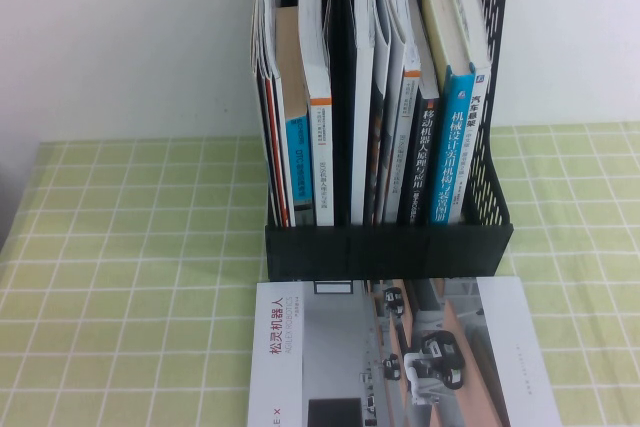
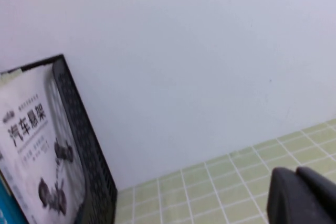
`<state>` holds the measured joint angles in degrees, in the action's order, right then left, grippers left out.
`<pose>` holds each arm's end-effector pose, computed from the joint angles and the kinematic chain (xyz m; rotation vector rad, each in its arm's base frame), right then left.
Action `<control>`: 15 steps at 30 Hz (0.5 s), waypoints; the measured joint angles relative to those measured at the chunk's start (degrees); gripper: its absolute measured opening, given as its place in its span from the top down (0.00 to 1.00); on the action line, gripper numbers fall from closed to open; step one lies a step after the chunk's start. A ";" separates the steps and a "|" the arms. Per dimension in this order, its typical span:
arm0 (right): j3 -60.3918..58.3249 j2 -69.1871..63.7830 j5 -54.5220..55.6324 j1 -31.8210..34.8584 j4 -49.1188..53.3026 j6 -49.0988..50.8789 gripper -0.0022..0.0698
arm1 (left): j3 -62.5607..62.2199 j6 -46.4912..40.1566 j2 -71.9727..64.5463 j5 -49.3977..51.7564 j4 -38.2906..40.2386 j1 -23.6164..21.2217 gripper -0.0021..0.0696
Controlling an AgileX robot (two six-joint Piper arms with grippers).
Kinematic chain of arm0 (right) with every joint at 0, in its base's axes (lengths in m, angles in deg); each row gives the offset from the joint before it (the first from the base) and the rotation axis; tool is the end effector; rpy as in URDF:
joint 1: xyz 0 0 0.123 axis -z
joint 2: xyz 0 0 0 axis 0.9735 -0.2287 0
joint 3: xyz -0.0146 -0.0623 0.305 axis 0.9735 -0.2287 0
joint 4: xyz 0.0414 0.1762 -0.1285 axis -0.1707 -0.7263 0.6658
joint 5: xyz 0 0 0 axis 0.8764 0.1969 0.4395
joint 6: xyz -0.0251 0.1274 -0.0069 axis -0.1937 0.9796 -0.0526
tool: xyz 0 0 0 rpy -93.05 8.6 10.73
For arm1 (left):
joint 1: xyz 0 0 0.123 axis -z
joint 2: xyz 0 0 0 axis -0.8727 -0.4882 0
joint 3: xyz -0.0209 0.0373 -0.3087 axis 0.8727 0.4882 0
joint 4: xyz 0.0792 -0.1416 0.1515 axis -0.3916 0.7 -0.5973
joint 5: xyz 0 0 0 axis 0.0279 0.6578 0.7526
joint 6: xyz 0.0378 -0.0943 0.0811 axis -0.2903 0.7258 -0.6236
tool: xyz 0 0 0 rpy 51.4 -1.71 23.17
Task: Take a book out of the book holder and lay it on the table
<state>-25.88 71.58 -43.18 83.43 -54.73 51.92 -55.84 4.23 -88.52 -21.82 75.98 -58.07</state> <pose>0.0379 -0.0054 0.2101 0.2876 1.4531 0.1166 0.0193 0.0057 0.2661 0.0501 1.0151 0.1126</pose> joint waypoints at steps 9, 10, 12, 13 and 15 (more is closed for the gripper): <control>0.00 0.00 23.13 0.00 -4.25 8.28 0.97 | 0.00 11.82 0.00 -21.18 1.94 0.00 0.97; 0.00 0.00 27.62 0.00 -4.25 9.16 0.97 | 0.00 15.52 0.00 -22.94 2.68 0.00 0.97; 0.64 0.00 33.62 0.00 -4.25 11.37 0.97 | 0.00 22.58 0.10 -25.03 4.48 0.00 0.97; 1.83 0.00 34.72 0.00 -3.93 12.48 0.97 | -0.73 24.57 0.10 -24.49 5.11 0.00 0.97; 5.91 0.00 34.94 0.00 -1.38 14.39 0.97 | -4.12 26.98 0.10 -20.34 5.82 0.00 0.97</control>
<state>-19.97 71.58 -8.24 83.43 -56.11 66.30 -59.96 31.21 -88.41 -42.16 81.80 -58.07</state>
